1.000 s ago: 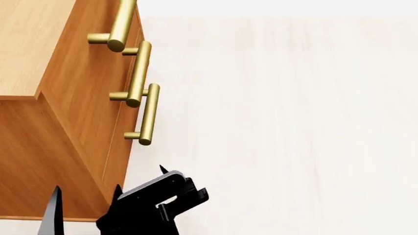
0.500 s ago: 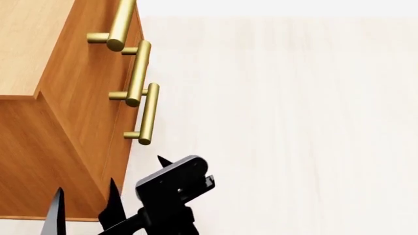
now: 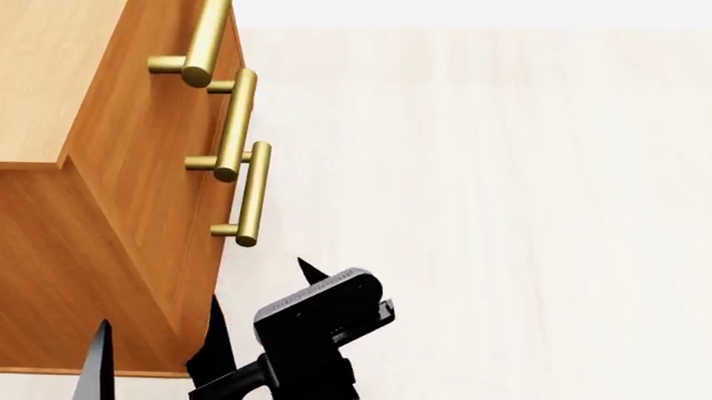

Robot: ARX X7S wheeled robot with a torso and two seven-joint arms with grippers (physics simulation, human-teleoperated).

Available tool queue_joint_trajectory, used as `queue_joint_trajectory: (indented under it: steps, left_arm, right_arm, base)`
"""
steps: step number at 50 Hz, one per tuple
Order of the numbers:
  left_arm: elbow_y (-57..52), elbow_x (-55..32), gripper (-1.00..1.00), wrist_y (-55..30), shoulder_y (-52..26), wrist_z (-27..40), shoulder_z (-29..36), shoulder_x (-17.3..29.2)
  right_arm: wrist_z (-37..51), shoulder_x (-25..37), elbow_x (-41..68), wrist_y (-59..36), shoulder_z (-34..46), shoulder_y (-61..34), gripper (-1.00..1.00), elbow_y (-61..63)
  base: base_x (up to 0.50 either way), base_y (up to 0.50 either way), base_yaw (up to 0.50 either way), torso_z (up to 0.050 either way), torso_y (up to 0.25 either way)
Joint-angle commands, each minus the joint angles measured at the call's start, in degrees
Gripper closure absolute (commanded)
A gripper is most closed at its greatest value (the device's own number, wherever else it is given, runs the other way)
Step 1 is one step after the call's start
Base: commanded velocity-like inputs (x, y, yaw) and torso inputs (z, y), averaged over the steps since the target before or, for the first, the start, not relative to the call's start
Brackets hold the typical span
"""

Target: Put the bowl in the bottom drawer of the cabinet and close it.

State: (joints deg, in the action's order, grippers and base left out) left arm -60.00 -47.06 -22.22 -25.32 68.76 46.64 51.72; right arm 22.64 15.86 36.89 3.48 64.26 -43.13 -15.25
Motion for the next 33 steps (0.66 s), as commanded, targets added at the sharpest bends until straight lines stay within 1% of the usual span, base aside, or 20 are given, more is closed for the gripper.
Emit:
queue_joint_trajectory:
  steps: [1,4,7,15,24,27,33]
  left_arm:
    - [4.8,1.7,-1.00,4.1,-1.1,-0.8,-1.4,-1.9]
    - [4.8,1.8,-1.00,3.9,-1.2,-0.8,-1.3,-1.9]
    - [4.8,2.0,-1.00,3.7,-1.3,-0.8,-1.0,-2.2]
    - [4.7,2.4,-1.00,3.7,-1.5,-0.9,-0.7,-2.3]
    - [3.8,2.1,-1.00,3.3,-2.0,-0.3,-0.6,-2.1]
    - [3.2,1.8,-1.00,2.8,-2.4,0.1,-0.6,-2.1]
    - [2.8,1.4,-1.00,2.4,-2.9,0.6,-0.7,-1.9]
  right_arm:
    - [7.7,4.7,-2.0,-2.8,-3.2,3.1,-1.00,8.5]
    - [11.1,7.3,-1.7,-4.1,-3.9,4.1,-1.00,13.8]
    - [13.9,8.8,-3.4,-5.9,-3.3,4.4,-1.00,15.9]
    - [21.9,14.3,-4.1,-5.7,-5.0,9.6,-1.00,24.4]
    - [27.6,20.0,-5.8,-8.5,-4.7,12.4,-1.00,34.8]
    - [30.5,22.5,-5.9,-10.3,-5.0,13.1,-1.00,40.3]
    - [32.5,24.8,-6.4,-10.3,-5.2,14.8,-1.00,43.7]
  base:
    - [0.00,0.00,0.00,0.000,0.000]
    - [0.00,0.00,0.00,0.000,0.000]
    - [0.00,0.00,0.00,0.000,0.000]
    - [0.00,0.00,0.00,0.000,0.000]
    - [0.00,0.00,0.00,0.000,0.000]
    - [0.00,0.00,0.00,0.000,0.000]
    - [0.00,0.00,0.00,0.000,0.000]
